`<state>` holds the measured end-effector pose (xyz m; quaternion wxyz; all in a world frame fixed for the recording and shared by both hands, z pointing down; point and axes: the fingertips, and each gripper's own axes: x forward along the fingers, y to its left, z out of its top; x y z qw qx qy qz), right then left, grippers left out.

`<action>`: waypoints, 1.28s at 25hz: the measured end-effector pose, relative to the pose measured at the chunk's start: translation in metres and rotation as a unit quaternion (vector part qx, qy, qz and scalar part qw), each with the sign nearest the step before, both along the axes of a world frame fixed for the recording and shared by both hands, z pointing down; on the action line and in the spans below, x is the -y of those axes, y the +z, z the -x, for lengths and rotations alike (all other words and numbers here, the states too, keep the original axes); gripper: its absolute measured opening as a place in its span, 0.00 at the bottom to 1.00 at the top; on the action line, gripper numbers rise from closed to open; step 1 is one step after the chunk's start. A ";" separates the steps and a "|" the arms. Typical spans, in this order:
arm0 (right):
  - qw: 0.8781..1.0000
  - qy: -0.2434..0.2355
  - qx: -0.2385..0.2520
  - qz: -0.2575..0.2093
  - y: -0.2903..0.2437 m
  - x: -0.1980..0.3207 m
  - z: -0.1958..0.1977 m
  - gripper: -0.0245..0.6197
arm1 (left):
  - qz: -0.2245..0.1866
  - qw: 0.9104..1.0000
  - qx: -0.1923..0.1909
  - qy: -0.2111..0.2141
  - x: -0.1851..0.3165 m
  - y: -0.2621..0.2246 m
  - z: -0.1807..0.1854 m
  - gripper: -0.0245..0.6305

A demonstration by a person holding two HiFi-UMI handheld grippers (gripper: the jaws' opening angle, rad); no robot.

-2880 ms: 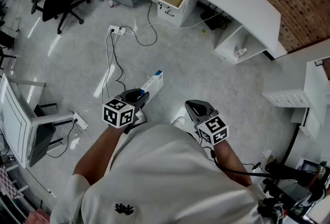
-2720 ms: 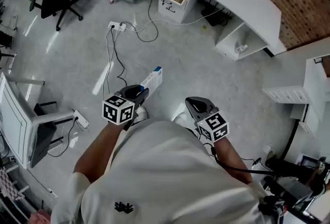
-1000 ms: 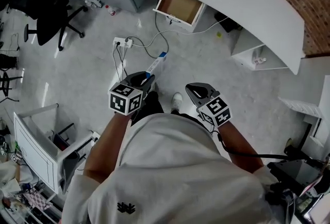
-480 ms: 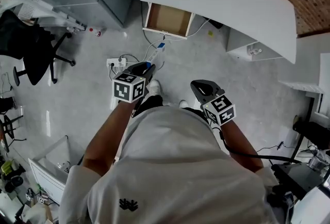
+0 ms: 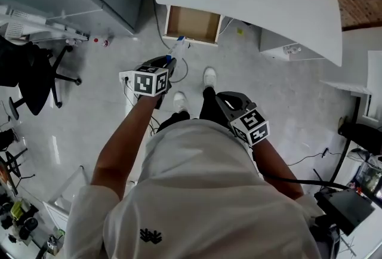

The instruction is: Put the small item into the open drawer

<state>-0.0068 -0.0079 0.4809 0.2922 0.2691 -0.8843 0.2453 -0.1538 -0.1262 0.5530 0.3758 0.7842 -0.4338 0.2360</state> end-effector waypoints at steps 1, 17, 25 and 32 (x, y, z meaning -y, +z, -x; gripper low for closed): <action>1.000 -0.002 -0.001 0.002 0.001 0.007 -0.001 0.09 | 0.003 1.000 0.002 -0.003 0.010 0.005 0.000 0.19; 0.998 -0.032 -0.001 0.053 0.052 0.161 -0.055 0.09 | 0.049 0.996 0.069 -0.041 0.180 0.124 -0.011 0.19; 0.995 -0.045 -0.027 0.087 0.083 0.203 -0.072 0.09 | 0.076 0.992 0.087 -0.042 0.232 0.189 -0.017 0.19; 0.994 -0.030 -0.024 0.106 0.110 0.220 -0.082 0.09 | 0.102 0.989 0.102 -0.045 0.257 0.242 -0.016 0.19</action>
